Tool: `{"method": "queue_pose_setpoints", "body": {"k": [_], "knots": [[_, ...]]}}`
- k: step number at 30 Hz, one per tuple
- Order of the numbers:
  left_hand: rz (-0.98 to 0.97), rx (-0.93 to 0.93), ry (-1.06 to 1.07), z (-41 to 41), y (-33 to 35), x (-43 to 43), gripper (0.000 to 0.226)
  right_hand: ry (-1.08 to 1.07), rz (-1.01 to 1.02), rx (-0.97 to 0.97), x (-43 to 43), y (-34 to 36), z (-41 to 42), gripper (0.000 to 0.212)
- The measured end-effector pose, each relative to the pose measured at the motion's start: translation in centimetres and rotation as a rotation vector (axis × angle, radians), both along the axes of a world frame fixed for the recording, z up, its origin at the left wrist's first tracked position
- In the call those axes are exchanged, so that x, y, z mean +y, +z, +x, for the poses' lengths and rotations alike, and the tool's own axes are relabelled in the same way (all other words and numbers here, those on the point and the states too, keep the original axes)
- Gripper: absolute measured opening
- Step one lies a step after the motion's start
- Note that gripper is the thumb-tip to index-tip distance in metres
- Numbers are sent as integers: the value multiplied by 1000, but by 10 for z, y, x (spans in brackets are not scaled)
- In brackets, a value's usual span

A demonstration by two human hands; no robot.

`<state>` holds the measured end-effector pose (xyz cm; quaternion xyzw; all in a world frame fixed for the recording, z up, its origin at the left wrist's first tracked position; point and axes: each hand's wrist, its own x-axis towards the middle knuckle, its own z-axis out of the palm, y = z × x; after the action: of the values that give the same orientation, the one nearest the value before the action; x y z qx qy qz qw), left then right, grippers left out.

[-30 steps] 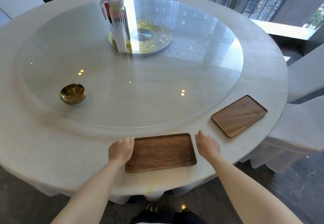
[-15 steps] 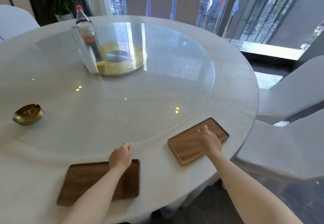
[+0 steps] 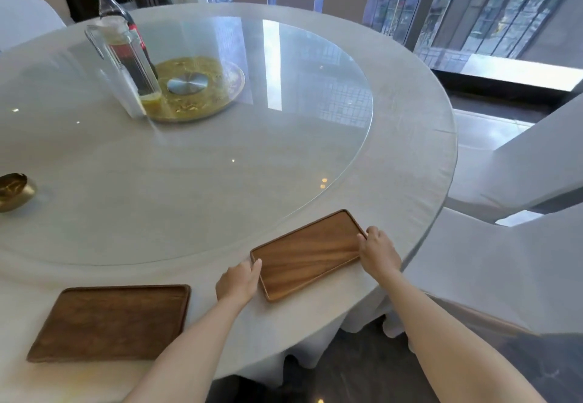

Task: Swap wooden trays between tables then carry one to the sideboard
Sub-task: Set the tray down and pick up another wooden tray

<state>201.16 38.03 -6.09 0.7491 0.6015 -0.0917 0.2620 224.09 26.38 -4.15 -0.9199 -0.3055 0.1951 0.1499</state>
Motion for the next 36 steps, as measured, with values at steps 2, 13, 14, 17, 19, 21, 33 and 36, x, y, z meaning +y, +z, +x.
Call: {"method": "queue_pose_setpoints", "body": {"k": [2, 13, 14, 17, 19, 21, 33, 36], "knots": [[-42, 42, 5, 6, -2, -5, 56, 16, -5, 17, 0, -4, 4, 40], [-73, 32, 70, 13, -4, -12, 56, -35, 6, 57, 5, -18, 7, 36], [-61, 27, 70, 11, -2, -10, 56, -49, 20, 60, 5, -18, 5, 36], [-29, -9, 66, 5, 3, 1, 55, -79, 43, 71, 5, -17, -4, 37], [-6, -39, 51, -2, 5, 8, 52, -96, 52, 78, 6, -17, -13, 38], [20, -67, 32, -12, 8, 16, 45, -94, 59, 70, 8, -15, -24, 38], [197, -116, -94, -133, 40, 91, 41, -76, 101, -34, 62, 8, -149, 38], [213, -107, -112, -182, 42, 116, 41, -77, 97, -10, 83, 8, -197, 37]]}}
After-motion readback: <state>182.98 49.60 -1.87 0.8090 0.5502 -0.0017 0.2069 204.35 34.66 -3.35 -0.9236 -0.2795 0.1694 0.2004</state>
